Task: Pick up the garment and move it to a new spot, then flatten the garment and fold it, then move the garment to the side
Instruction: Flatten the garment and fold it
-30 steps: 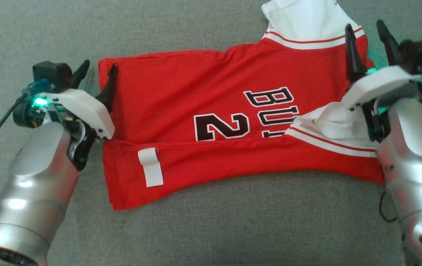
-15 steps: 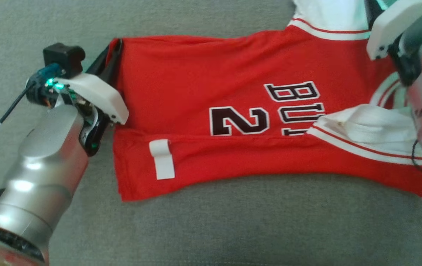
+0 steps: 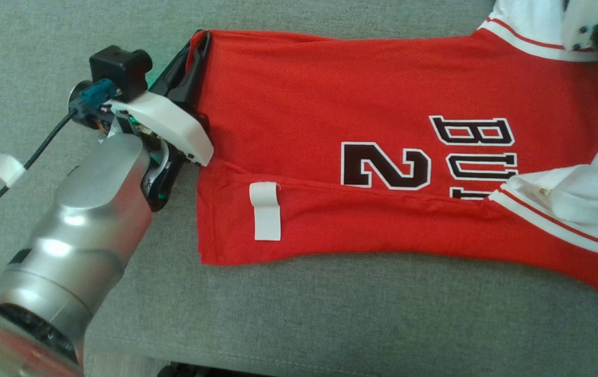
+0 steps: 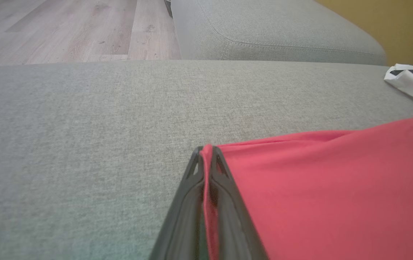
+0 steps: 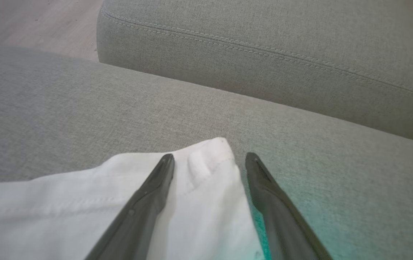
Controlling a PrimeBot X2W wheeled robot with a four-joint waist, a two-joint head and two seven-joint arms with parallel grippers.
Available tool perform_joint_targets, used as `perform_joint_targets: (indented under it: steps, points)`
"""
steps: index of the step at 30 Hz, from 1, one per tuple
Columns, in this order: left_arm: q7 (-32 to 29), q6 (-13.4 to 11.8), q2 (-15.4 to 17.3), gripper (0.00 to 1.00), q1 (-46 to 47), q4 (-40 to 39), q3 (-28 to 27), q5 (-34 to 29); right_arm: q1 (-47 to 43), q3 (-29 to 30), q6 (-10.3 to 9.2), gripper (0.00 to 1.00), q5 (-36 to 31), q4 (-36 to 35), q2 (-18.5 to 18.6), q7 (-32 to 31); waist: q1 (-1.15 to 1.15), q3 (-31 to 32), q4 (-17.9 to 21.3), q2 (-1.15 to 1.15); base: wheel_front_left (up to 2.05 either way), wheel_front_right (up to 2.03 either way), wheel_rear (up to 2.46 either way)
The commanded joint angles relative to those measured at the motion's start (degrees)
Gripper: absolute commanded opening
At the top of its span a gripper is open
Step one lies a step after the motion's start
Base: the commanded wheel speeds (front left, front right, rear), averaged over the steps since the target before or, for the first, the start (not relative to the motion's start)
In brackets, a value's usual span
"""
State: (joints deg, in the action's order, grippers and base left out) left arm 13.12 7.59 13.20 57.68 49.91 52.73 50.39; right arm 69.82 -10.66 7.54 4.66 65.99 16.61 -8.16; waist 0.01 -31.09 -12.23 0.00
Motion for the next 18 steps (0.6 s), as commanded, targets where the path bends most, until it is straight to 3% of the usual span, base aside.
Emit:
perform_joint_targets:
  steps: [1, 2, 3, 4, 10, 18]
  points:
    - [0.9, -0.1, 2.0, 0.0, 2.8, -0.6, -0.7, 0.7, 1.6, -0.4, -0.05, 1.0, -0.7, -0.5, 0.0, -0.3, -0.01, -0.2, -0.2, 0.0, 0.0, 0.0, 0.0]
    - [1.1, -0.1, 2.0, 0.0, 2.8, -0.4, -0.4, 0.9, 1.9, 0.4, -0.05, 1.0, -0.3, -0.2, 0.0, -0.1, -0.01, -0.3, -0.1, 0.0, 0.0, 0.0, 0.0]
    - [1.2, -0.1, 1.9, 0.0, 2.9, -0.2, -0.2, 1.3, 2.0, 0.6, -0.05, 0.73, -0.4, 0.1, -0.1, 0.3, -0.01, -0.4, -0.1, 0.0, 0.0, 0.0, 0.0]
    - [1.3, -0.1, 2.0, 0.0, 3.0, 0.0, 0.0, 1.5, 2.2, 0.3, -0.05, 0.0, -0.7, 0.3, -0.2, 0.6, -0.01, -0.3, -0.1, 0.0, 0.0, 0.0, 0.0]
    - [1.8, -0.1, 2.3, 0.0, 4.0, 0.5, -3.2, 1.3, 3.0, 1.6, -0.05, 0.0, -1.0, -0.1, -0.1, 6.0, -0.01, 0.0, 0.3, 0.0, 0.0, 0.0, 0.0]
    - [1.9, -3.0, 3.5, 0.0, -1.1, -6.3, -16.9, -8.9, 1.3, 6.9, -0.05, 0.0, 1.3, 0.0, -2.2, 18.5, -0.01, 3.2, 2.4, 0.0, 0.0, 0.0, 0.0]
